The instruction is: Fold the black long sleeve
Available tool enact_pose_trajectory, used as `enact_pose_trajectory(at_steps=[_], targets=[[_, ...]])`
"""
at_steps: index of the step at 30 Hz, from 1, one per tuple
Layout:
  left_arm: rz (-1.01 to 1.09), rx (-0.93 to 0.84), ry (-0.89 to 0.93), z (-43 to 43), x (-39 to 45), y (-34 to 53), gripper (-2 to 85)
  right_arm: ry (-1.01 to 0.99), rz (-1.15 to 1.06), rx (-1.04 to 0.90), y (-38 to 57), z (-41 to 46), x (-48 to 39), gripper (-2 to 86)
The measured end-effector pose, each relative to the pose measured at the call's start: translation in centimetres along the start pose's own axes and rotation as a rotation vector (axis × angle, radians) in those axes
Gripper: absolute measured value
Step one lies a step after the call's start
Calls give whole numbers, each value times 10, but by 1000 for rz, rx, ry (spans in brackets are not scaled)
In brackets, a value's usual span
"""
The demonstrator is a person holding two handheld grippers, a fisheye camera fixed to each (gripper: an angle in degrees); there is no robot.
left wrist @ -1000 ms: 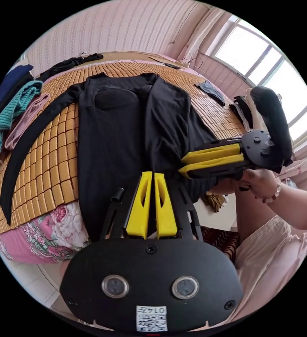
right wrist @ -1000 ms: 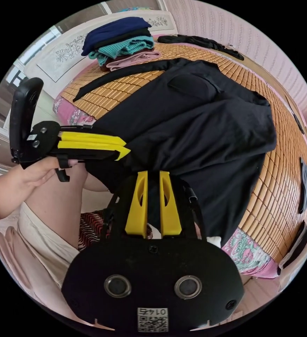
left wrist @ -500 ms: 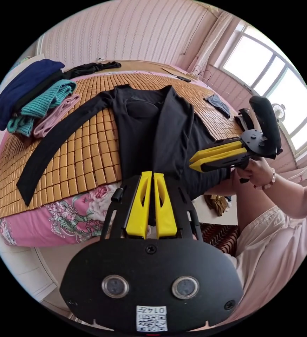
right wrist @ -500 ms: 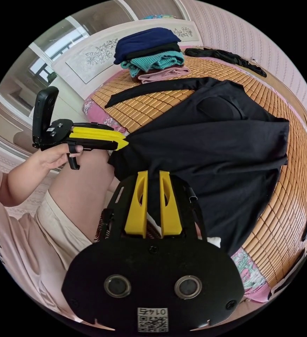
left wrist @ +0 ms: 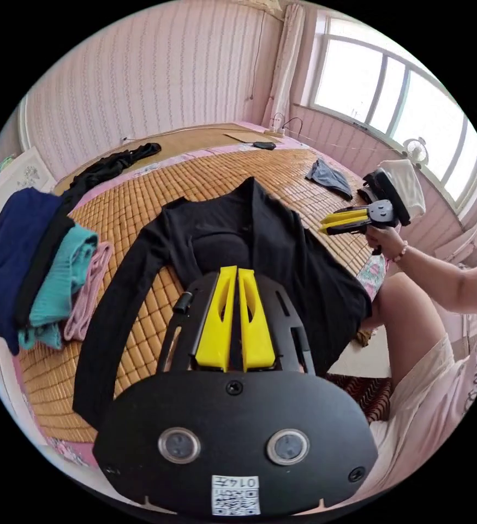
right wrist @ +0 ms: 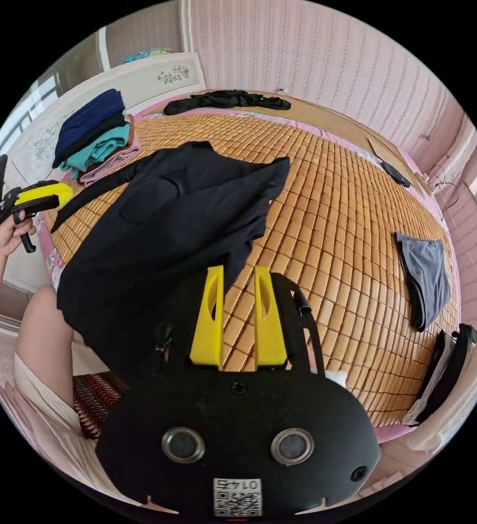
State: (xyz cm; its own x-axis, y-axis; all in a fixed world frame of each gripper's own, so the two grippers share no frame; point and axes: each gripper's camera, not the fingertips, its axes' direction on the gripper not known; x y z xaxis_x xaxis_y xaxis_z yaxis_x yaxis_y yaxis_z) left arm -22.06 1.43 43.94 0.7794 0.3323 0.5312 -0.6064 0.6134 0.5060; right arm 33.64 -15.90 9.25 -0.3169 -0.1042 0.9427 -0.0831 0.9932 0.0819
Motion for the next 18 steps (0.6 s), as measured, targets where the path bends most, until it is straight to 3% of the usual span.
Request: enact_pose_trajectory(at_steps=[6, 10, 18], targets=[[-32, -10, 186, 118, -13, -142, 35, -175, 191, 55, -41, 35, 82, 72], [-16, -68, 127, 178, -5, -199, 57, -250, 199, -5, -49, 68, 114, 0], [115, -215, 87, 266, 26, -254, -6, -324, 208, 77, -39, 74, 167, -2]])
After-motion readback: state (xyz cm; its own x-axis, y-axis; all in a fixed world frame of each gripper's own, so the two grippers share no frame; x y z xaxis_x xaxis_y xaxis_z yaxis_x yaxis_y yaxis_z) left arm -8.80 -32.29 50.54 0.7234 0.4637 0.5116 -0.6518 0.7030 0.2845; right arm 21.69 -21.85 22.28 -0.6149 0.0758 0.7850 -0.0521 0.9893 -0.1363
